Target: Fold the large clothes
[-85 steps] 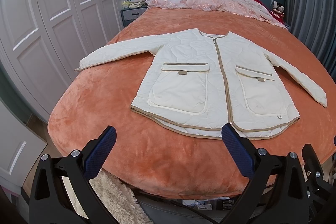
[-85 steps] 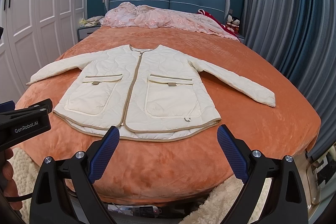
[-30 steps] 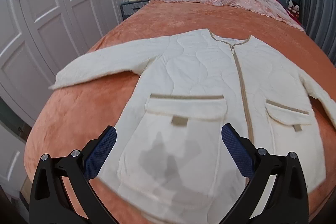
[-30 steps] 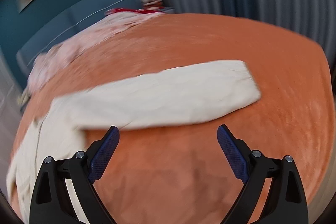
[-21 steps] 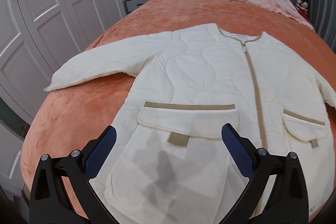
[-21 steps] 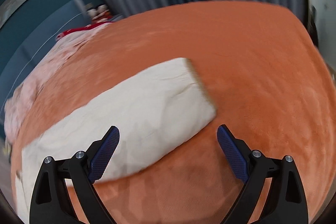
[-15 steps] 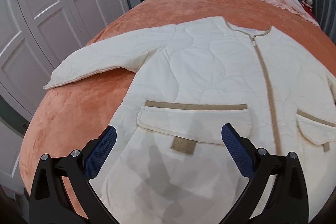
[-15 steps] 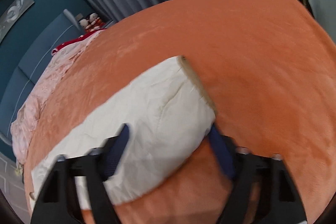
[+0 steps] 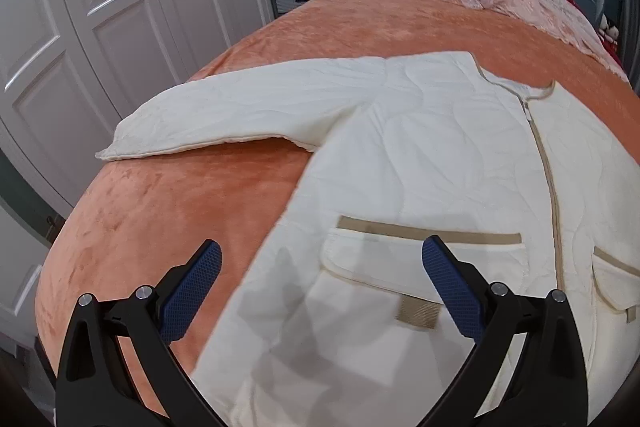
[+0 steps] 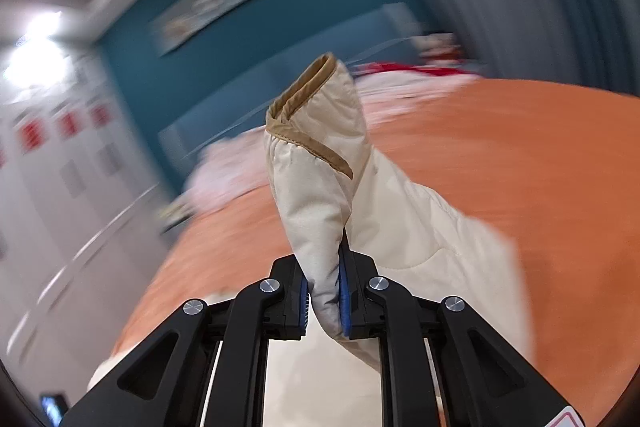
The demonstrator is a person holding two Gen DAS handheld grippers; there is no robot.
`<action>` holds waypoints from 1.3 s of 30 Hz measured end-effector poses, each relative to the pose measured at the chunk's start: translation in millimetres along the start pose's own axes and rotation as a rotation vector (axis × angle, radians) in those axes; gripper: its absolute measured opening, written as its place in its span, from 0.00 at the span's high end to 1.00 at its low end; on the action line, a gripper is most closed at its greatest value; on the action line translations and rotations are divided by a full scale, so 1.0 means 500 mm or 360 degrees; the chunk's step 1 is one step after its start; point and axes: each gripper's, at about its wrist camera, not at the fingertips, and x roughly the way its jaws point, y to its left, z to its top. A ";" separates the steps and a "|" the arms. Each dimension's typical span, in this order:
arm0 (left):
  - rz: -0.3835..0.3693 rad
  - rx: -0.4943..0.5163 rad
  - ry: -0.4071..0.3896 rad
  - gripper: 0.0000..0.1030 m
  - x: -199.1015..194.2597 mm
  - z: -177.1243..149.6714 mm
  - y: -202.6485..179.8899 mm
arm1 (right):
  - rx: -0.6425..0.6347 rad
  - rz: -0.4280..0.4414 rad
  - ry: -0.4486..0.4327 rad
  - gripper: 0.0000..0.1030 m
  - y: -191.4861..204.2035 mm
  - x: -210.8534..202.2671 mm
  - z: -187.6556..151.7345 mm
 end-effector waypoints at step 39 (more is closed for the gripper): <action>-0.0665 -0.0285 0.0311 0.06 0.134 0.062 -0.108 | 0.0167 -0.0268 0.0502 0.34 -0.093 0.089 -0.238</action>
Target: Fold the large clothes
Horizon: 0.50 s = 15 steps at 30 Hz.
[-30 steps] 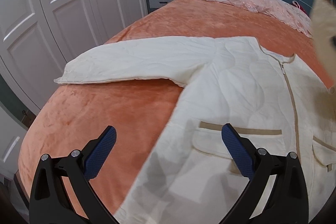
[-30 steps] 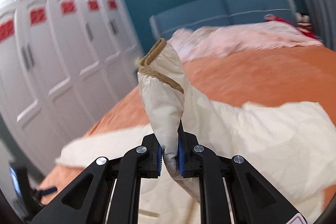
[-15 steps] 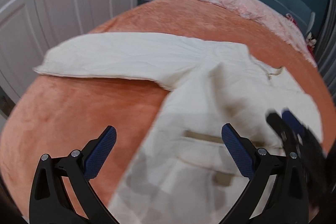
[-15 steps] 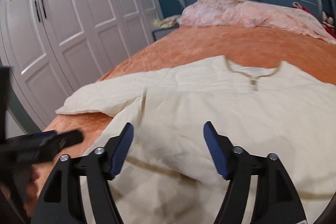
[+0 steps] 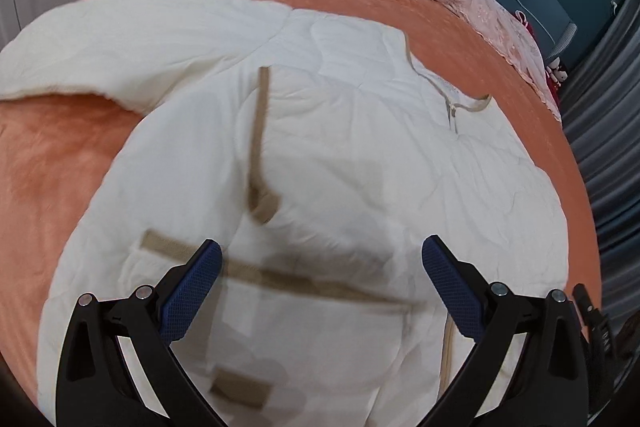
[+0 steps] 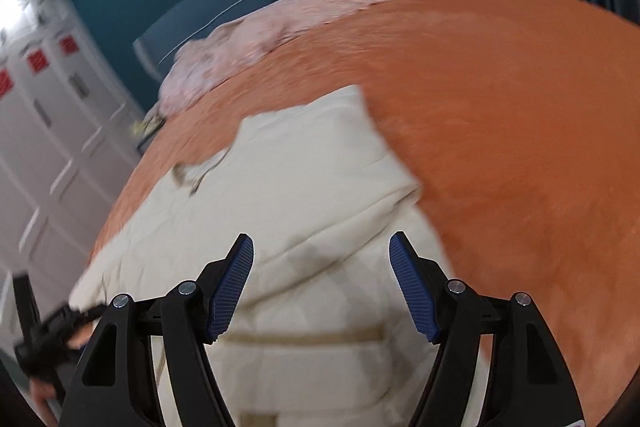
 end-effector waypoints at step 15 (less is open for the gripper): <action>0.0123 0.0177 -0.0271 0.84 -0.015 0.087 -0.026 | -0.0079 0.0050 -0.0235 0.93 0.058 0.036 0.073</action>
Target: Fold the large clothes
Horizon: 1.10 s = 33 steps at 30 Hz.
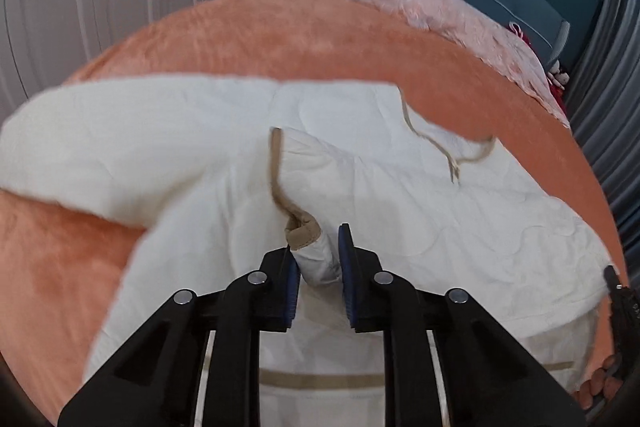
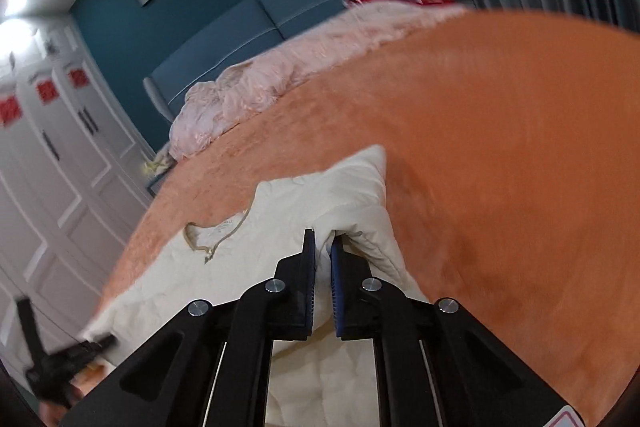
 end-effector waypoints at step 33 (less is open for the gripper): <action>0.0308 0.0225 -0.0137 0.67 0.077 -0.104 -0.011 | -0.0672 -0.0249 0.0421 0.78 0.255 0.143 -0.232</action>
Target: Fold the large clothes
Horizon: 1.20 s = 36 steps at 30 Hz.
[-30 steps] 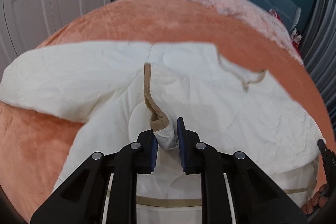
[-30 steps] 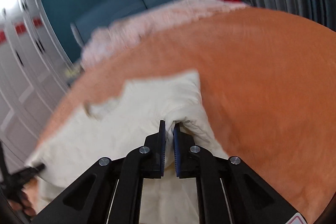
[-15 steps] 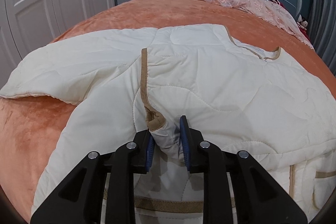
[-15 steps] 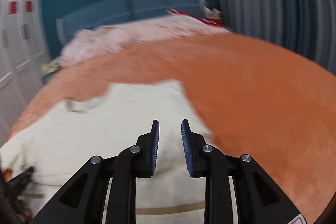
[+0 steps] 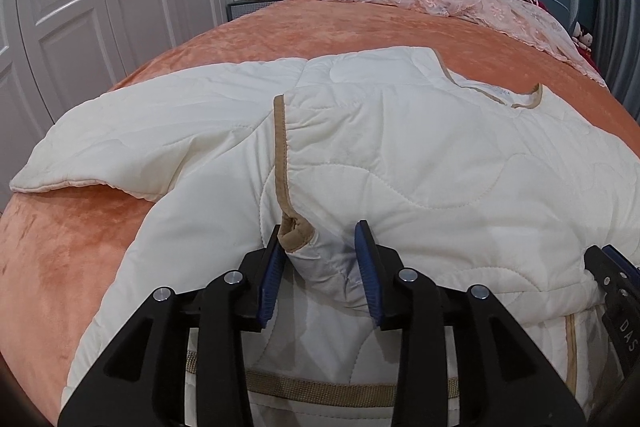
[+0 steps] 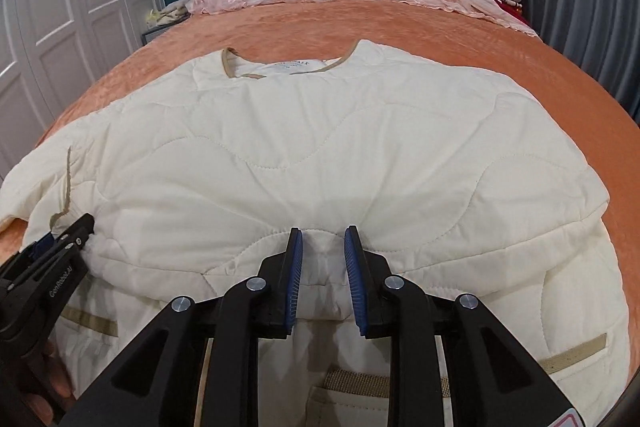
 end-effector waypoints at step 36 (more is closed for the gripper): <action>0.0161 -0.0984 0.0175 0.84 0.046 0.082 0.766 | 0.0053 0.0071 -0.0105 0.41 0.050 -0.170 -0.130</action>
